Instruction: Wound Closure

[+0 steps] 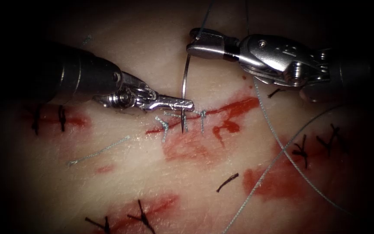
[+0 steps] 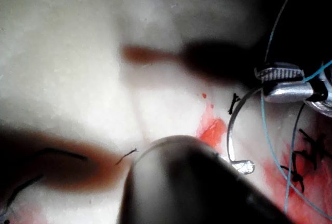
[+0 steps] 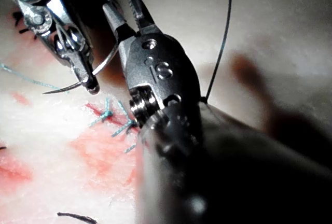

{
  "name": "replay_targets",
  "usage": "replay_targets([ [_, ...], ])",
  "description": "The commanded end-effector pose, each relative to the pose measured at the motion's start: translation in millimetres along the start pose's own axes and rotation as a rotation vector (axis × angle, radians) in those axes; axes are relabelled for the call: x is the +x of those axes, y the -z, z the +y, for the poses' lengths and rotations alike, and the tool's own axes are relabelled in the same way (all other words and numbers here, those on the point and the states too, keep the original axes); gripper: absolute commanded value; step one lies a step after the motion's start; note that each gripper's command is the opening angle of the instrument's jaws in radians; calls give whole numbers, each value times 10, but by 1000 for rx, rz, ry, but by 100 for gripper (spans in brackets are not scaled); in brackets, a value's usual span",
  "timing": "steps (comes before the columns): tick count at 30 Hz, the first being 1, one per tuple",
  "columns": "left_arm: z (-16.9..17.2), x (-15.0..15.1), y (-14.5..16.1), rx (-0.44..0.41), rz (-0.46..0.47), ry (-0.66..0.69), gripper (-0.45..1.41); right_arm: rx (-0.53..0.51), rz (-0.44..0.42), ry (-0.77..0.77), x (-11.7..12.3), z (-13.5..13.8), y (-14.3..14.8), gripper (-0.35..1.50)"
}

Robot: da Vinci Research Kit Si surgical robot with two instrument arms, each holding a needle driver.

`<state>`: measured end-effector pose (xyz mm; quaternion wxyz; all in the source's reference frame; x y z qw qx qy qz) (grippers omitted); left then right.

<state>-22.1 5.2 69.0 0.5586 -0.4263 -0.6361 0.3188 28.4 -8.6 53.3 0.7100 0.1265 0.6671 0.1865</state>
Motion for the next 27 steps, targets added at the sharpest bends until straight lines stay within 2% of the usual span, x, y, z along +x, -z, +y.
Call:
replay_targets([
  [1, -6, 0, -4, 0, 0, 12, -45, 1, 2, 7, -2, 0, -9, 4],
  [3, -6, 0, -6, 0, -2, 12, -45, 0, 2, 13, -2, 0, -10, -3],
  [5, -6, 0, -6, 0, -2, 12, -45, 1, -1, 25, -1, -1, -11, -32],
  [9, -4, 0, -8, 0, -13, 14, -45, 1, 2, 25, -1, -3, -11, -35],
  [10, -3, 0, -10, -1, -14, 4, -16, 1, 2, 25, -1, -3, -11, -35],
  [11, -1, 2, -14, 32, -13, -39, -5, 1, 2, 25, -1, -2, -10, -35],
  [13, 4, 6, -17, 54, -18, -133, 83, 2, 2, 30, -2, 0, -7, -35],
  [14, 7, 10, -17, 55, -8, -194, 113, 2, 2, 30, -3, 2, -5, -35],
  [15, 11, 13, -16, 56, 6, -231, 120, 6, 2, 31, -4, 5, -2, -35],
  [17, 21, 25, -9, 65, 55, -297, 114, -29, -3, 33, -8, 8, 7, -35],
  [20, 35, 42, 6, 85, 127, -351, 109, -212, -26, 37, -18, 18, 24, -35],
  [23, 36, 55, 14, 104, 155, -472, 114, -102, -30, 258, -28, 32, 42, -35],
  [25, 32, 62, 15, 129, 128, -762, 99, -57, -25, 373, -33, 42, 54, -35],
  [26, 28, 63, 14, 131, 108, -836, 89, -53, -28, 391, -35, 46, 58, -35],
  [27, 23, 62, 12, 129, 74, -918, 52, -50, -28, 404, -37, 49, 62, -35],
])
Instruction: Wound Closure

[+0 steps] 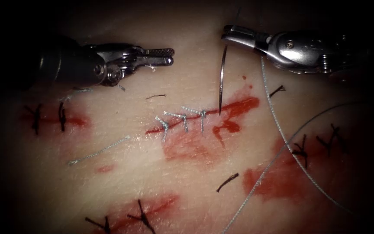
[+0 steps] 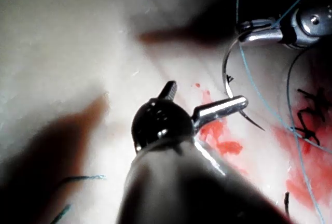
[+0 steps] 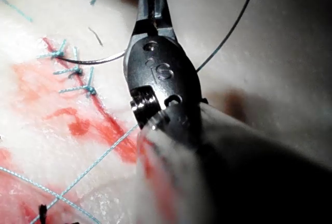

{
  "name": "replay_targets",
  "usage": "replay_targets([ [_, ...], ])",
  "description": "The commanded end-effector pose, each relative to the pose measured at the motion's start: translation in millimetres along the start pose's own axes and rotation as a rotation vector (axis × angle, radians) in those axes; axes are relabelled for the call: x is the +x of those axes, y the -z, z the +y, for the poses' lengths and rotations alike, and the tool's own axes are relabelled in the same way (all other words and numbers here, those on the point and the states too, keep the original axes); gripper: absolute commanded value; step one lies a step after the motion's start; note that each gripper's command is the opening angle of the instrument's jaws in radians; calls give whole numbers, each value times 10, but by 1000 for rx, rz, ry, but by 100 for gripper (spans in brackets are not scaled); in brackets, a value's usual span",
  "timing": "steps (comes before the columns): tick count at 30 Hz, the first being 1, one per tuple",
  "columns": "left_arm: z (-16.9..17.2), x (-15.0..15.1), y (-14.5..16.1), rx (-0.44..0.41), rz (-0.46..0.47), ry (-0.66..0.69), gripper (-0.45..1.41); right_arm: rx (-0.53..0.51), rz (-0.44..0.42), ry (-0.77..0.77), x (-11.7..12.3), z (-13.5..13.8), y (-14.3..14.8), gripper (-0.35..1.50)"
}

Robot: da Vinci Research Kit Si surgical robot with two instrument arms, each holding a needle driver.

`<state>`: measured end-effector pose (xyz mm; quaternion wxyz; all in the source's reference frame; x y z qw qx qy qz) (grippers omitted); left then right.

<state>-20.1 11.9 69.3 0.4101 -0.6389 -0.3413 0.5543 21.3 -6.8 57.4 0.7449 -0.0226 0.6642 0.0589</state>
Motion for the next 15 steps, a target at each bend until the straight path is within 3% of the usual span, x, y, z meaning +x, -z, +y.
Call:
replay_targets([
  [1, -5, -9, -6, -5, -25, -82, 19, 0, 5, 42, -13, 8, 1, -35],
  [2, -4, -15, -8, 14, -53, -127, -25, -1, 7, 79, -17, 10, 4, -35],
  [3, -1, -26, -11, 54, -113, -135, -45, -4, 11, 105, -20, 11, 6, -35],
  [6, 10, -49, -26, 174, -264, -141, -45, 21, 54, 137, -32, 15, 9, -35],
  [10, 22, -64, -63, 250, -420, -328, -45, -9, 105, 244, -36, 13, 9, -35],
  [12, 27, -76, -77, 361, -445, -415, -45, -6, 117, 335, -36, 9, 8, -35],
  [13, 29, -85, -85, 458, -457, -482, -45, -5, 118, 359, -35, 6, 7, -35],
  [15, 31, -99, -98, 531, -497, -549, -45, -2, 120, 384, -33, 1, 6, -35],
])
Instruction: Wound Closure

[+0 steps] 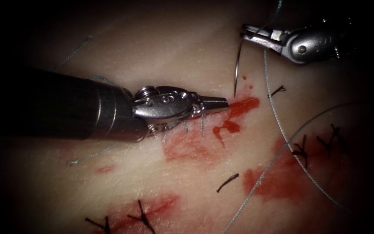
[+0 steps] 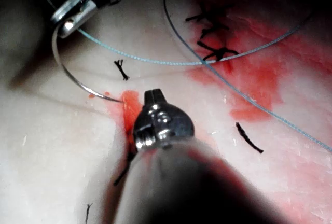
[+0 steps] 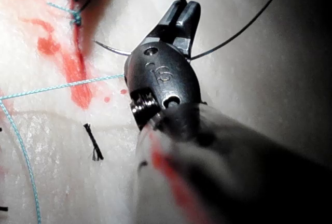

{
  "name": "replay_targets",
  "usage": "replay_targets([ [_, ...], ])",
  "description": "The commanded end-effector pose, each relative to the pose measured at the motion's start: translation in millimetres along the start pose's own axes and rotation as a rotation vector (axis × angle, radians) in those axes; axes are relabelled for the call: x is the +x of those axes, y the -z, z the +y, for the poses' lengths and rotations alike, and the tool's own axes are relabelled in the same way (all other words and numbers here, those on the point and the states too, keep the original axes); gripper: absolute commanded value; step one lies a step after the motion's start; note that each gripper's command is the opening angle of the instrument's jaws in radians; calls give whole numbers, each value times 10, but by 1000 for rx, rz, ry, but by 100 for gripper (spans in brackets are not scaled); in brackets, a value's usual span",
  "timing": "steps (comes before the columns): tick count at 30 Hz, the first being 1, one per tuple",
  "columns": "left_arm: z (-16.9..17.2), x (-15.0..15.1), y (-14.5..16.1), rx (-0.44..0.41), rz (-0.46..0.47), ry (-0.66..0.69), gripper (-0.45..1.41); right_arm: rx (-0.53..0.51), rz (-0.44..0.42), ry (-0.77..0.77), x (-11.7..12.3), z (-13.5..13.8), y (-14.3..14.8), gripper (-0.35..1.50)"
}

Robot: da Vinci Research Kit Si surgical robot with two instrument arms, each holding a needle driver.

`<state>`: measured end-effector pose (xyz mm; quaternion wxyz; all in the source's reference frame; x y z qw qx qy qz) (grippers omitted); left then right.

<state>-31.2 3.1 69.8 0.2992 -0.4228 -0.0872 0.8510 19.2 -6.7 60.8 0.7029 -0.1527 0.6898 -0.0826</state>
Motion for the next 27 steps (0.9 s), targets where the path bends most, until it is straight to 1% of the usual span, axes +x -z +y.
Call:
replay_targets([
  [1, 6, -6, -14, -16, -22, -34, -45, 1, 7, 34, 4, -5, -11, -35],
  [2, 16, -14, -26, -42, -54, -76, -45, -12, 22, 89, 8, -8, -11, -35],
  [4, 26, -26, -38, -14, -70, -109, -45, -36, 49, 126, 12, -12, -10, -35],
  [5, 28, -30, -41, 8, -69, -148, -45, -41, 57, 127, 13, -13, -9, -35],
  [7, 32, -40, -46, 96, -72, -286, -45, -39, 69, 188, 17, -18, -6, -35],
  [8, 33, -43, -47, 136, -75, -313, -45, -37, 72, 200, 19, -20, -3, -35],
  [10, 36, -51, -48, 180, -86, -388, -45, -45, 61, 237, 21, -24, 2, -35],
  [13, 36, -56, -48, 250, -104, -417, -45, -56, 45, 242, 21, -26, 3, -35],
  [15, 34, -56, -49, 289, -118, -429, -45, -48, 61, 244, 21, -26, 2, -35],
  [17, 32, -53, -49, 320, -101, -413, -45, -43, 68, 247, 22, -30, 2, -35],
  [19, 30, -50, -48, 338, -80, -410, -45, -48, 60, 249, 21, -34, 1, -35],
  [22, 28, -49, -49, 368, -89, -412, -45, -43, 66, 253, 20, -36, -2, -35],
  [24, 26, -49, -50, 373, -90, -404, -45, -40, 70, 255, 21, -39, -6, -35],
  [27, 21, -50, -51, 390, -96, -398, -45, -39, 71, 299, 21, -42, -11, -35],
])
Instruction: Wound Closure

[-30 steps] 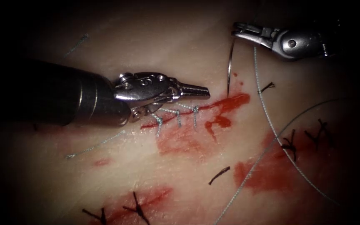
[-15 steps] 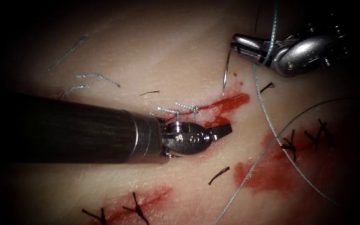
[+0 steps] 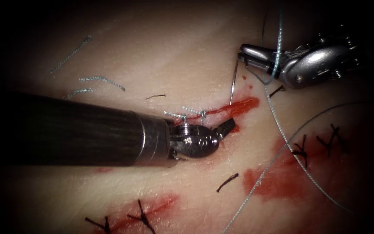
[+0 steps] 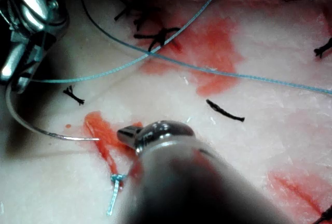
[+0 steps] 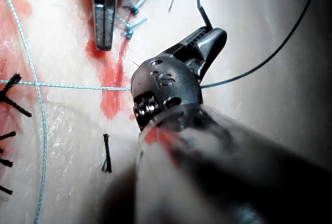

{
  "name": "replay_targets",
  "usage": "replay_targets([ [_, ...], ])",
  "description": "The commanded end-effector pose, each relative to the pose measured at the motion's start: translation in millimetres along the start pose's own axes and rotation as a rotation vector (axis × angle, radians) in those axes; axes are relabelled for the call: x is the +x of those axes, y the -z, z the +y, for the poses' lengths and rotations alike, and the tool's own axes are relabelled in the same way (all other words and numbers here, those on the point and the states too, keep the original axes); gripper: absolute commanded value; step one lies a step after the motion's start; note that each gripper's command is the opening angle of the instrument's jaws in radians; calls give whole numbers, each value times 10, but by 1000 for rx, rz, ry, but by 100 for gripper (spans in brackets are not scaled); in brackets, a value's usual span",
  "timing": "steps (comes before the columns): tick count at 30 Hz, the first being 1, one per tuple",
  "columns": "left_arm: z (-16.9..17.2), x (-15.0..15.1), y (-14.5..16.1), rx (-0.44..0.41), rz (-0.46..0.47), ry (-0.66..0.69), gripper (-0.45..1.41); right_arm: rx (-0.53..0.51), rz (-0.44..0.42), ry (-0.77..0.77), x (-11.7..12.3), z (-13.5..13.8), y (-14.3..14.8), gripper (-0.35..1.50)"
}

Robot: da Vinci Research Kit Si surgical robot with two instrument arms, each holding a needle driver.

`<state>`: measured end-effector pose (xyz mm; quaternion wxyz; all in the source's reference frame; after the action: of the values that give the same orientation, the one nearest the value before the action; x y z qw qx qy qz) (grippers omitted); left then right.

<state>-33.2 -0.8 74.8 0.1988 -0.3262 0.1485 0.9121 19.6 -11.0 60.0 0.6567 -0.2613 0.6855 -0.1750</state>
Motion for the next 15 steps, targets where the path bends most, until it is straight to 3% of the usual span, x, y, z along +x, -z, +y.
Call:
replay_targets([
  [1, 4, -3, -8, 2, -3, -6, -45, 0, 4, 22, -1, -4, -12, -35],
  [15, 8, -17, -17, -16, -40, -2, -45, 8, 16, 103, -13, -31, -24, -35],
])
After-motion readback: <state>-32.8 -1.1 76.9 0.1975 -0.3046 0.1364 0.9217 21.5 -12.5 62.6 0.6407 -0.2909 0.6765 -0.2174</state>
